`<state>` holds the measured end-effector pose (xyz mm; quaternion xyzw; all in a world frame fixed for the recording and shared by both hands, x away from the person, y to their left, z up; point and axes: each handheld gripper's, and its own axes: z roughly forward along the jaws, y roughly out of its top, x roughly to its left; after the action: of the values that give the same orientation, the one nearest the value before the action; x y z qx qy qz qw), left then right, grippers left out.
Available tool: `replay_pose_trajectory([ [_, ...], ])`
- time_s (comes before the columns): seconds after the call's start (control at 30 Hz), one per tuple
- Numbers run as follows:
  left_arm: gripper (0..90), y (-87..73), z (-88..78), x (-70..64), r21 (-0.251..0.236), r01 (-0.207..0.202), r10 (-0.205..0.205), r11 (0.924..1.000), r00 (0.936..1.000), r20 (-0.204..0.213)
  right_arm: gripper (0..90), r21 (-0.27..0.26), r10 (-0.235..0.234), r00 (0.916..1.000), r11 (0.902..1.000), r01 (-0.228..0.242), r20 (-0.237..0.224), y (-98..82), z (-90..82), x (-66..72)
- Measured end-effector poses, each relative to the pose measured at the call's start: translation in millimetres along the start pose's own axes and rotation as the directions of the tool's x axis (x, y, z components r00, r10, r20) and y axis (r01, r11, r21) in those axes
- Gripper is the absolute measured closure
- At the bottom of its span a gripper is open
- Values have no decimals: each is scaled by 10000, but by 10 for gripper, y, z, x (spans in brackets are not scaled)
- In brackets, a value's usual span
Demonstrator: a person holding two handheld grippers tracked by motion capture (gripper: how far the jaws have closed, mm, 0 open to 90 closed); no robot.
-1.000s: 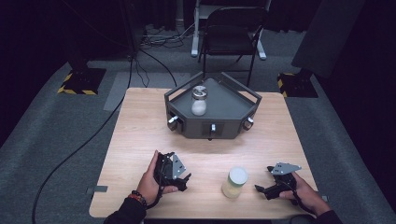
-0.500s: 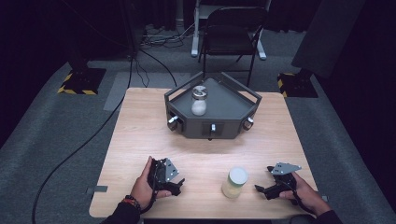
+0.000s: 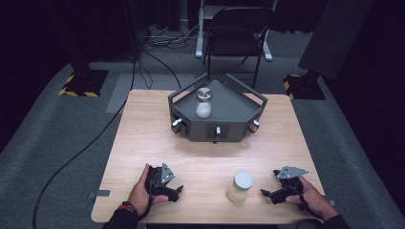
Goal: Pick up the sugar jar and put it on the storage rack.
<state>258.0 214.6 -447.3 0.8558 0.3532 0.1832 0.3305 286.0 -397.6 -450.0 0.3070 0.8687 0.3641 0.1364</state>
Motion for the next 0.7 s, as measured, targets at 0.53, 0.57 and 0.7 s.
replay_pose_trajectory([
  [0.53, 1, -31, 16, 171, 134, 647, -654, 9978, 9963, 566, 0, 3, 47, 10000, 10000, -47, 63, -3, -4, 16],
  [0.57, 1, -31, 16, 171, 134, 647, -653, 9978, 9963, 566, 0, 1, 45, 10000, 10000, -45, 63, -4, -4, 16],
  [0.7, 0, -31, 17, 172, 133, 648, -655, 9978, 9962, 573, 0, 3, 45, 10000, 10000, -45, 58, -3, -4, 15],
])
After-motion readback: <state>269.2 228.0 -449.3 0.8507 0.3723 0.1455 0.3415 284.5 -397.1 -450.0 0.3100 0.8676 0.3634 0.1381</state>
